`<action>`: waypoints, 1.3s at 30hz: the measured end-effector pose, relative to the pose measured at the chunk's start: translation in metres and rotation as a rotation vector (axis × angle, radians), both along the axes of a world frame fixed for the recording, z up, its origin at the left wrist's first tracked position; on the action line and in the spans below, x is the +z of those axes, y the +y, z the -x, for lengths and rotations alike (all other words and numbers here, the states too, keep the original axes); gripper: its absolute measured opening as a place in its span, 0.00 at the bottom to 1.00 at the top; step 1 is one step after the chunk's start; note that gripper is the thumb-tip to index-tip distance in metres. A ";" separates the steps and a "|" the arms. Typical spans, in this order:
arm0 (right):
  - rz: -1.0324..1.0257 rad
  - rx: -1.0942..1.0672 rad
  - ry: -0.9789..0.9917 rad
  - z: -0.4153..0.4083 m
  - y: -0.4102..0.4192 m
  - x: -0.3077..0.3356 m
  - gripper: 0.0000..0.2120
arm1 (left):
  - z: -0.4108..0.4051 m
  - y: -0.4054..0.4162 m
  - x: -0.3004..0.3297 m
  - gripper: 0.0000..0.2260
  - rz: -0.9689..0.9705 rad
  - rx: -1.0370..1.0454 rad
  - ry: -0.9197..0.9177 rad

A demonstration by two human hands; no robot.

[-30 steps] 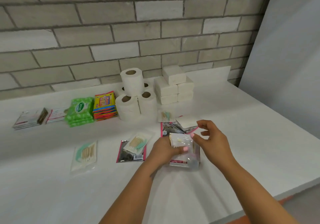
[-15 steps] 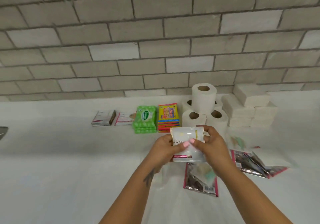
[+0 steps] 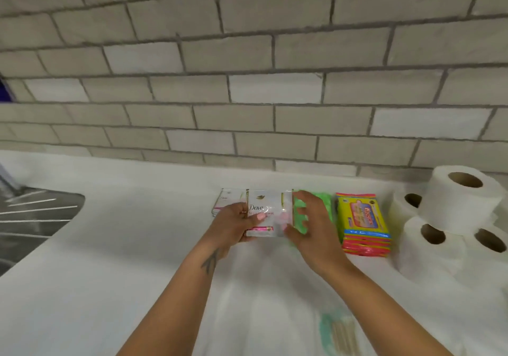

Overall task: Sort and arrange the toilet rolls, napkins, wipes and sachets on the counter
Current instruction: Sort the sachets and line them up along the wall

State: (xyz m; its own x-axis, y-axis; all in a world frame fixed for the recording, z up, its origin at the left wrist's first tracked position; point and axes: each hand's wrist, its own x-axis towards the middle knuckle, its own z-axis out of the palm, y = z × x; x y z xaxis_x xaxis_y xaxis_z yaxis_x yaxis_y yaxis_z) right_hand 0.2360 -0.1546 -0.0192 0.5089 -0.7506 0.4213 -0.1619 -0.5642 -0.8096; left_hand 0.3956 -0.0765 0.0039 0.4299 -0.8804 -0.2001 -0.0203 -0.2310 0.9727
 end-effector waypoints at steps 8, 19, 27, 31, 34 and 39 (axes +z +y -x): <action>0.689 0.050 0.372 -0.106 -0.035 -0.031 0.28 | -0.096 -0.031 -0.018 0.06 -0.071 0.116 -0.088; 0.652 0.074 0.457 -0.177 -0.064 -0.064 0.29 | -0.161 -0.075 -0.065 0.13 -0.245 0.227 -0.526; 0.539 0.116 0.549 -0.178 -0.063 -0.086 0.13 | -0.160 -0.085 -0.092 0.13 -0.222 0.277 -0.679; 0.463 0.066 0.487 -0.179 -0.068 -0.082 0.17 | -0.160 -0.084 -0.098 0.16 -0.137 0.322 -0.789; 0.480 0.065 0.631 -0.186 -0.076 -0.076 0.19 | -0.160 -0.082 -0.104 0.17 -0.083 0.185 -0.997; 0.438 0.033 0.889 -0.190 -0.080 -0.080 0.23 | -0.162 -0.082 -0.119 0.26 -0.161 -0.021 -1.149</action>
